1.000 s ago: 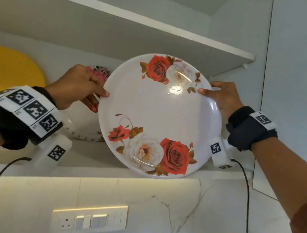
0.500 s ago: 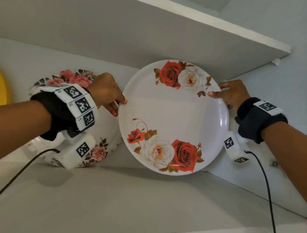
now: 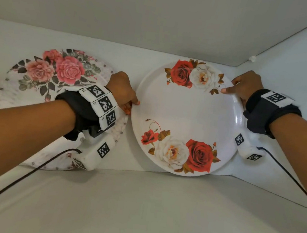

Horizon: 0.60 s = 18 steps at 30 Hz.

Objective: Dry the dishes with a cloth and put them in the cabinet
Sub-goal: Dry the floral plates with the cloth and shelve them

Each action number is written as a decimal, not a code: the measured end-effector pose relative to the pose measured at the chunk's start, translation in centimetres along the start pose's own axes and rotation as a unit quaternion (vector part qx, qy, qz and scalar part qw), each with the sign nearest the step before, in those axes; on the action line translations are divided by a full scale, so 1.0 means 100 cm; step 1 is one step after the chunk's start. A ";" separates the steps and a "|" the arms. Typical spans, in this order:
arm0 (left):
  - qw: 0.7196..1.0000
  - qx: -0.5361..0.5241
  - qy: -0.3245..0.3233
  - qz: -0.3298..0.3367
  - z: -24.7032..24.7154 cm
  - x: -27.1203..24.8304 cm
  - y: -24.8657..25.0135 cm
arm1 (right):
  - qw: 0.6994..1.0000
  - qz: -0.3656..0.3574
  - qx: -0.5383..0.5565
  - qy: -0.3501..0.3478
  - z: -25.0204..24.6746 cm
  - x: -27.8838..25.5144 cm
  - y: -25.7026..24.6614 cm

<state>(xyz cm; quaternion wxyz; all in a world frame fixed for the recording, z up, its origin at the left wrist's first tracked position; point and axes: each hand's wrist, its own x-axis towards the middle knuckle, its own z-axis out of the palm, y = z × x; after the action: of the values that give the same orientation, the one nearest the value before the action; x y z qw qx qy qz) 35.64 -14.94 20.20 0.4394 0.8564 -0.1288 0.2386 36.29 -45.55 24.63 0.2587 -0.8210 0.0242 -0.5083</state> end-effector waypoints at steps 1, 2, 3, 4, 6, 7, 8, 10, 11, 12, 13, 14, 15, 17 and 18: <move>1.000 0.002 0.004 0.000 0.000 0.002 -0.002 | 1.000 -0.001 -0.011 -0.005 0.004 -0.001 0.001; 1.000 0.001 0.003 -0.002 0.001 0.005 -0.004 | 1.000 0.001 -0.016 -0.008 0.007 -0.001 0.002; 1.000 0.001 0.003 -0.007 0.001 0.005 -0.004 | 1.000 0.001 -0.017 -0.009 0.008 -0.001 0.002; 1.000 0.001 0.000 -0.014 0.002 0.004 -0.004 | 1.000 0.001 -0.017 -0.009 0.008 -0.002 0.002; 1.000 0.001 -0.003 -0.023 0.005 0.000 -0.002 | 1.000 0.003 -0.014 -0.005 0.007 -0.002 0.001; 1.000 0.005 0.010 -0.015 0.006 -0.001 -0.001 | 1.000 0.004 -0.013 -0.004 0.008 -0.002 0.002; 1.000 0.010 0.028 -0.001 0.007 0.001 -0.001 | 1.000 0.005 -0.011 -0.002 0.008 -0.003 0.002; 0.997 0.026 0.063 0.031 0.006 0.003 -0.003 | 1.000 0.006 -0.011 0.001 0.008 -0.005 0.001; 0.996 0.037 0.071 0.042 0.006 0.003 -0.004 | 1.000 0.007 -0.012 0.001 0.008 -0.006 0.001; 0.994 0.047 0.078 0.053 0.006 0.003 -0.005 | 1.000 0.006 -0.014 0.000 0.008 -0.006 0.000; 0.993 0.060 0.083 0.062 0.006 0.002 -0.007 | 1.000 0.005 -0.016 -0.003 0.008 -0.006 0.000; 0.990 0.077 0.095 0.075 0.006 0.002 -0.008 | 1.000 0.002 -0.019 -0.007 0.008 -0.006 -0.001; 0.985 0.095 0.110 0.091 0.007 0.001 -0.008 | 1.000 0.000 -0.022 -0.010 0.008 -0.007 -0.001; 0.977 0.121 0.128 0.119 0.007 0.000 -0.009 | 1.000 -0.002 -0.025 -0.011 0.008 -0.007 -0.001; 0.974 0.127 0.133 0.129 0.007 0.000 -0.009 | 1.000 -0.002 -0.023 -0.009 0.008 -0.007 -0.001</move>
<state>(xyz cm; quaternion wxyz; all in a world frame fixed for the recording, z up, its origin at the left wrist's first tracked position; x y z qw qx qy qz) 36.26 -14.99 19.23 0.3058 0.8420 -0.1469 0.4195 36.63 -44.89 23.80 0.2390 -0.8315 0.0324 -0.5005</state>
